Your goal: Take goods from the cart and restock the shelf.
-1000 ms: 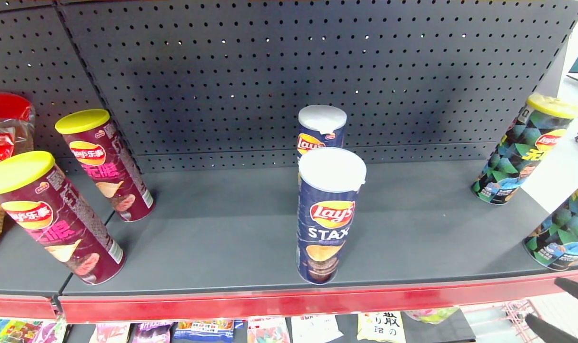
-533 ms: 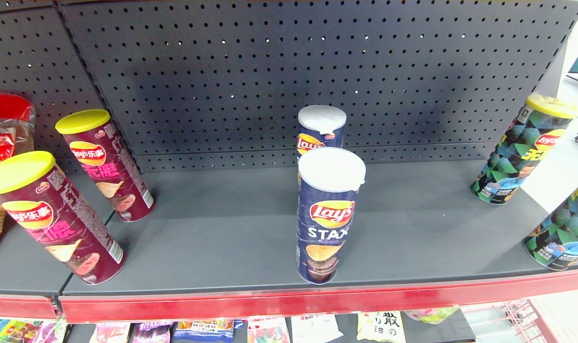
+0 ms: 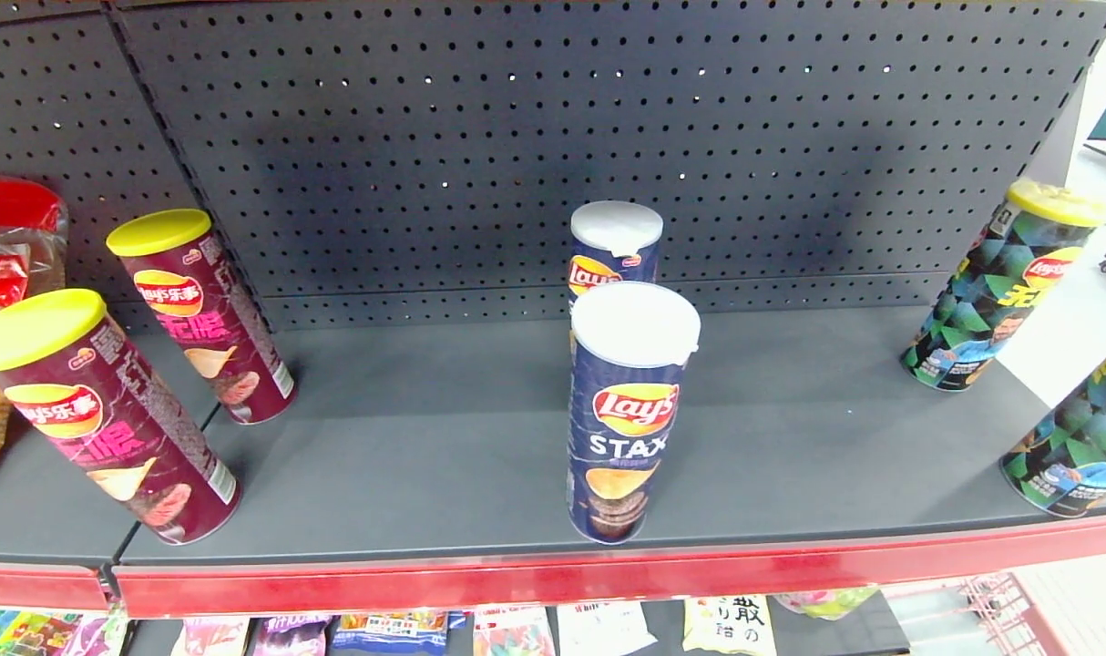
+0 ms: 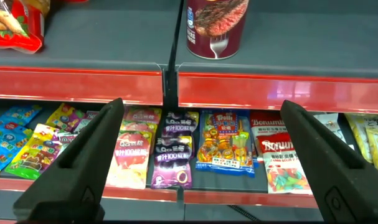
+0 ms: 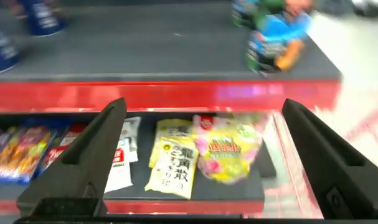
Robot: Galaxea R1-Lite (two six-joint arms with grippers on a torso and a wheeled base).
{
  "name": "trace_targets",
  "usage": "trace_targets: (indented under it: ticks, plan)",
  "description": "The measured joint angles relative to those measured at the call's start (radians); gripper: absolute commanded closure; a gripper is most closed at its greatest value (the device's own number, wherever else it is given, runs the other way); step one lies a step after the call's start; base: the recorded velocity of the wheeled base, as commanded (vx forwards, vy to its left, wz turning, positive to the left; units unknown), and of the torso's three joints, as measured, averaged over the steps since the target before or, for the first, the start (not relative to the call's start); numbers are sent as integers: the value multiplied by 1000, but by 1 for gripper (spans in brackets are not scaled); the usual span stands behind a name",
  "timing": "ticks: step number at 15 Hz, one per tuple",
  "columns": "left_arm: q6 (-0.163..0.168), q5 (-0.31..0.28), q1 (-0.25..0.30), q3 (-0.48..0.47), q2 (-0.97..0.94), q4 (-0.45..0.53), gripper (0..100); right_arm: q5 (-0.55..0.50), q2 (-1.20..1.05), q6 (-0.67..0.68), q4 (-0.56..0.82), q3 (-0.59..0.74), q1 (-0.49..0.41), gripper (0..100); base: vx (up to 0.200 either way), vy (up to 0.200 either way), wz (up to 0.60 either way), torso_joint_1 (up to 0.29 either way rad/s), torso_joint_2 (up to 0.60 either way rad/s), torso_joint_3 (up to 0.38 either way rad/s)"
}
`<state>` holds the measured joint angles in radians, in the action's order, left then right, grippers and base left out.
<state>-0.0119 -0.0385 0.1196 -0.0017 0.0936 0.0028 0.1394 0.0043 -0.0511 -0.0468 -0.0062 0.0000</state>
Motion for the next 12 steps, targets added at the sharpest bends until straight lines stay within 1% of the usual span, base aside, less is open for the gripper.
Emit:
trace_targets:
  ticks: [3, 6, 9, 11, 12]
  plan:
    - [0, 0, 0, 0, 0, 0, 0, -8, 9, -1, 23, 6, 7, 0, 0, 0, 0, 0, 0, 0]
    - [0, 0, 0, 0, 0, 0, 0, -60, 0, 55, 44, 6, 3, 0, 0, 0, 0, 0, 0, 0]
    - [0, 0, 0, 0, 1, 0, 0, -61, -2, 58, 44, 6, 2, 0, 0, 0, 0, 0, 0, 0]
    - [0, 0, -17, 0, 2, 0, 0, -61, -3, 57, 45, 6, 2, 0, 0, 0, 0, 0, 0, 0]
    - [0, 0, -44, 0, 0, 0, 0, -65, -3, 60, 45, 6, 2, 0, 0, 0, 0, 0, 0, 0]
